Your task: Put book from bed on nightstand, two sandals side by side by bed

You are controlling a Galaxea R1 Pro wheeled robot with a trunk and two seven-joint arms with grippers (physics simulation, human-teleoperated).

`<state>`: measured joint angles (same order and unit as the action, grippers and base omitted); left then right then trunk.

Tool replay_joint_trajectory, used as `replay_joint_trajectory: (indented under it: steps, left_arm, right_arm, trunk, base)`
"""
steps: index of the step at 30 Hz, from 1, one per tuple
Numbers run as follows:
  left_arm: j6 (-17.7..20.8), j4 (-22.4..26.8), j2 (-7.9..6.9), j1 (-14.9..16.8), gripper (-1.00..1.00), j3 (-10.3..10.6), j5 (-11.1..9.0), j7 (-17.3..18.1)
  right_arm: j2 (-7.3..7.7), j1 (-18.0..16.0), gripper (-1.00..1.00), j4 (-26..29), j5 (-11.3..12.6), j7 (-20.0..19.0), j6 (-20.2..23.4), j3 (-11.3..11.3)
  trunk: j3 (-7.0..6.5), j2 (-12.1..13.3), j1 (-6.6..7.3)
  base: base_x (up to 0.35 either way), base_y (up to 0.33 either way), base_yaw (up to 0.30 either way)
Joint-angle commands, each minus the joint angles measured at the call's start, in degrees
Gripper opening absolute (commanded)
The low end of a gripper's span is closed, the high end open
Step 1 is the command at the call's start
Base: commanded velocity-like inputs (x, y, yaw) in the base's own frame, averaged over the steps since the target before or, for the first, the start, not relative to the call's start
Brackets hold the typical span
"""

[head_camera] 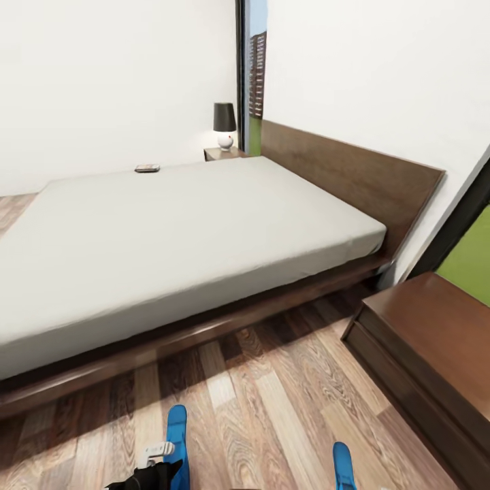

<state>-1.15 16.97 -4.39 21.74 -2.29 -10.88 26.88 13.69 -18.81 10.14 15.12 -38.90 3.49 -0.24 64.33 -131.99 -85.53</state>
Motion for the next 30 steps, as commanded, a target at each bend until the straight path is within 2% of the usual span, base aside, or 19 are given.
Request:
replay_joint_trajectory:
  steps: [1,30]
  left_arm:
    - [-0.1,-0.1,0.04,0.1,-1.0,-0.3,0.0,0.4]
    - [-0.1,-0.1,0.0,0.1,-1.0,-0.3,0.0,0.4]
  right_arm:
    - [0.02,0.0,-1.0,0.0,0.4,-0.2,0.4,0.0]
    - [0.02,0.0,-1.0,0.1,0.4,-0.2,0.4,0.0]
  trunk:
    - [0.08,0.0,0.01]
    - [1.1,0.0,0.01]
  base:
    - [0.0,0.0,0.269]
    - [0.0,0.0,0.269]
